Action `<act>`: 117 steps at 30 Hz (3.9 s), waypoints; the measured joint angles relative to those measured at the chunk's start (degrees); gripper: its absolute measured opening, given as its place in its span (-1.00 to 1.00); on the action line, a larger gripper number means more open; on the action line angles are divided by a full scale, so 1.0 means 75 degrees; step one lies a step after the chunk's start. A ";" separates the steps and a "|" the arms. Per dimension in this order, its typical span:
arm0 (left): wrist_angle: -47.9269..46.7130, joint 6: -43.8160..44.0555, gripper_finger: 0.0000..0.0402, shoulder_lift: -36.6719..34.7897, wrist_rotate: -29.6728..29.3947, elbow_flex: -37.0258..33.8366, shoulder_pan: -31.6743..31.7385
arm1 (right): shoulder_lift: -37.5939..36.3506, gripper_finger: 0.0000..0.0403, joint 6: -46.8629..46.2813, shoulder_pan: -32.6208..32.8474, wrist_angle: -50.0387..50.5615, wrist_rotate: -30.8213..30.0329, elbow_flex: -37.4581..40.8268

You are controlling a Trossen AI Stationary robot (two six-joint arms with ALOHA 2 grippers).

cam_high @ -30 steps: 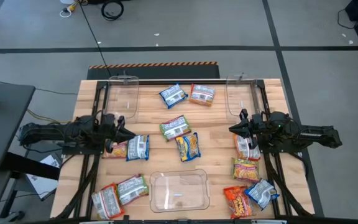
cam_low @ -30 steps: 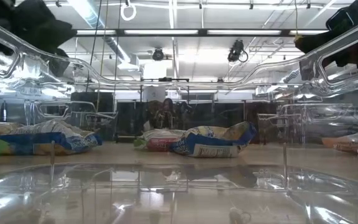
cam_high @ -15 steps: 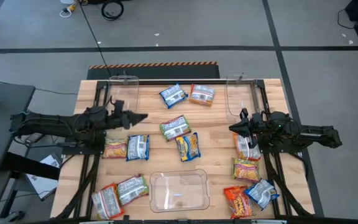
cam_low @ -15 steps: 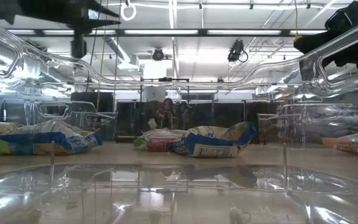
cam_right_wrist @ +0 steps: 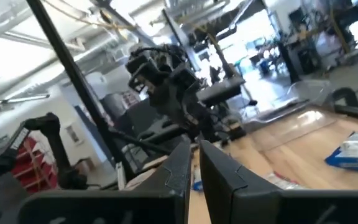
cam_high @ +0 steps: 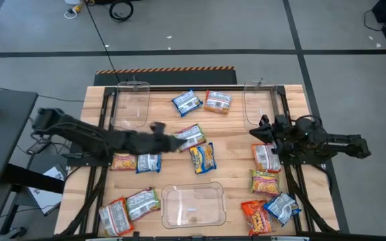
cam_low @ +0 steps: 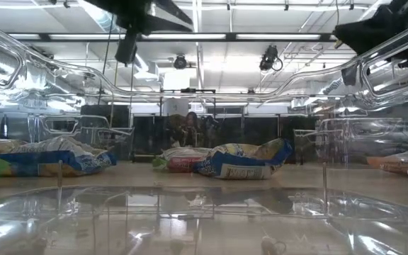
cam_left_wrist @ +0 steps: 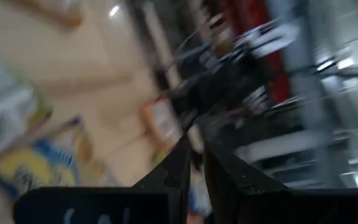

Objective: Sort Maruchan noodles
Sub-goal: Put the blue noodle pack into the bottom transparent bin

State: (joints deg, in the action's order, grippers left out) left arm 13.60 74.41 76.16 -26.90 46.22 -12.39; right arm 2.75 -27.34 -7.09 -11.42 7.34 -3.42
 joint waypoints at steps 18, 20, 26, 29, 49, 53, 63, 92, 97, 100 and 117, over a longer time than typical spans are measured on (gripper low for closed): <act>-0.4836 0.3163 -0.33 0.4278 0.1946 0.3587 0.0015 | 0.2794 -0.73 0.0392 0.0352 0.2472 -0.0033 -0.2804; -0.4676 0.3546 -0.22 0.4479 0.1875 0.3587 0.0113 | 0.2886 -0.67 0.0283 0.0352 0.2472 -0.0014 -0.2804; -0.4610 0.3859 0.00 0.4618 0.1984 0.3551 0.0349 | 0.2989 -0.48 0.0240 0.0353 0.2515 0.0124 -0.2804; -0.4978 0.3926 0.05 0.4604 0.2149 0.3531 0.0379 | 0.2983 -0.39 0.0237 0.0352 0.2520 0.0301 -0.2806; -0.0696 0.5107 0.06 0.4488 0.0487 0.1136 0.0078 | 0.2983 -0.31 0.0263 0.0402 0.2570 0.0501 -0.2807; -0.0739 0.4652 0.06 0.4490 0.0376 0.1197 0.0245 | 0.2983 -0.31 0.0263 0.0397 0.2570 0.0366 -0.2807; -0.1148 0.4453 -0.13 0.4540 0.0921 0.1348 0.0479 | 0.2983 -0.31 0.0208 0.0395 0.2568 0.0008 -0.2807; 0.0647 0.4616 -0.26 0.5225 0.0872 0.1386 0.0036 | 0.2995 -0.31 -0.0019 0.0387 0.2506 -0.0243 -0.2807; 0.0409 0.4260 -0.62 0.5229 0.0841 0.1449 0.0198 | 0.2995 -0.31 0.0028 0.0387 0.2503 -0.0243 -0.2807; 0.0080 0.3541 -0.89 0.5249 0.0808 0.1725 0.0302 | 0.2995 -0.31 0.0084 0.0387 0.2503 -0.0288 -0.2807; -0.8165 0.2067 -0.94 0.3918 0.1994 0.6427 -0.0326 | 0.2996 -0.31 0.1097 0.0396 0.2324 -0.0109 -0.2807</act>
State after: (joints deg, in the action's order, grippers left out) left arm -47.64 89.91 105.54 -11.94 94.43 -14.83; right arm 25.22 -19.11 -4.12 6.02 6.52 -24.47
